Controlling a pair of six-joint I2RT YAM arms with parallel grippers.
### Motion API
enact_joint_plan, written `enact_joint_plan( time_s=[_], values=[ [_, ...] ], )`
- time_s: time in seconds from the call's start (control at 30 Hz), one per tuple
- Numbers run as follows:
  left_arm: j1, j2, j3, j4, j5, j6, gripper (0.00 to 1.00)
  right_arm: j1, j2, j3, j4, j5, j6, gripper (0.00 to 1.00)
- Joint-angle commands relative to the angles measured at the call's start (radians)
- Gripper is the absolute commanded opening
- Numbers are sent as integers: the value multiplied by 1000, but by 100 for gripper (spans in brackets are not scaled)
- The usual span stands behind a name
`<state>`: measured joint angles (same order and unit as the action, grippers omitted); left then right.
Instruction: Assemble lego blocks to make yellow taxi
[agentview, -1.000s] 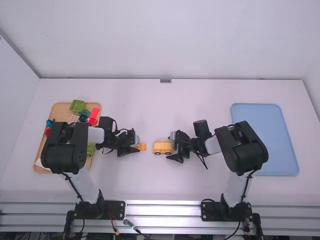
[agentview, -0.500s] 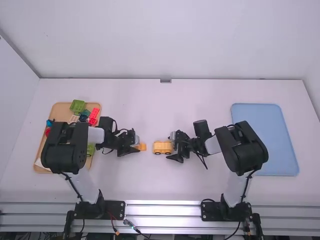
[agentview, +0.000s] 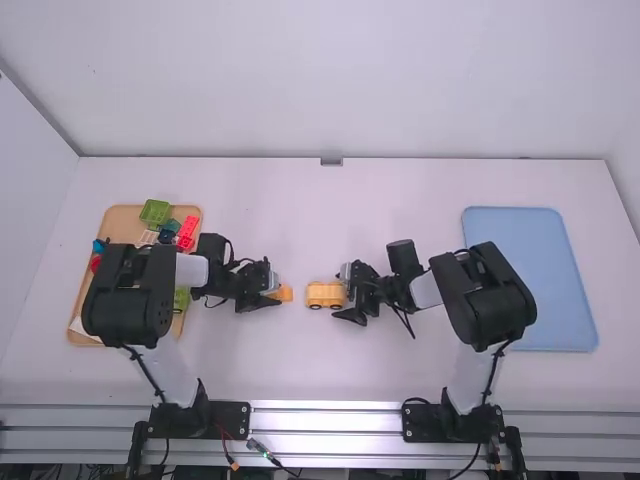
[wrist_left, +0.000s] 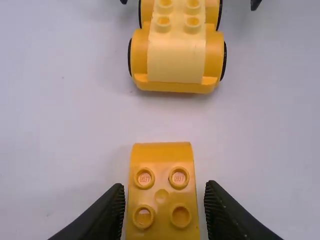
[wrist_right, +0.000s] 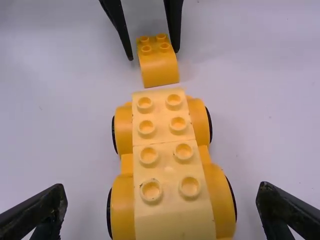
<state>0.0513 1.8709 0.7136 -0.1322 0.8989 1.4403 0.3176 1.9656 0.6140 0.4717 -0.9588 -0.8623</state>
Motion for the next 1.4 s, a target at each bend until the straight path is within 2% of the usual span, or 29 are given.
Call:
enact_joint_plan(
  time_s=[0.0,0.17,0.23,0.4,0.5,0.63,1.0,1.13,1.27,1.37],
  values=[
    [14,9,-3,-6,55,23,43,-3,11,15,0,-13,10,99],
    [7,43,-21,54,89,20,43,-3,11,16,0,-13,10,99],
    [11,60,-22,82,115,-13,46,-3,11,16,0,-13,10,99],
    [8,61,-20,85,113,-15,45,-3,11,15,0,-14,10,99],
    [8,61,-23,88,110,-8,42,-3,11,15,1,-15,10,99],
    [8,61,-32,103,114,-4,33,-3,11,15,3,-55,1,99],
    [8,61,-34,92,111,-4,38,-6,11,15,3,-58,2,99],
    [8,61,-37,94,107,-3,44,-4,11,15,3,-58,2,99],
    [8,61,-51,126,107,-4,37,-6,11,15,3,-58,3,99],
    [8,61,-52,126,106,-5,36,-6,11,15,3,-58,2,99]
  ],
)
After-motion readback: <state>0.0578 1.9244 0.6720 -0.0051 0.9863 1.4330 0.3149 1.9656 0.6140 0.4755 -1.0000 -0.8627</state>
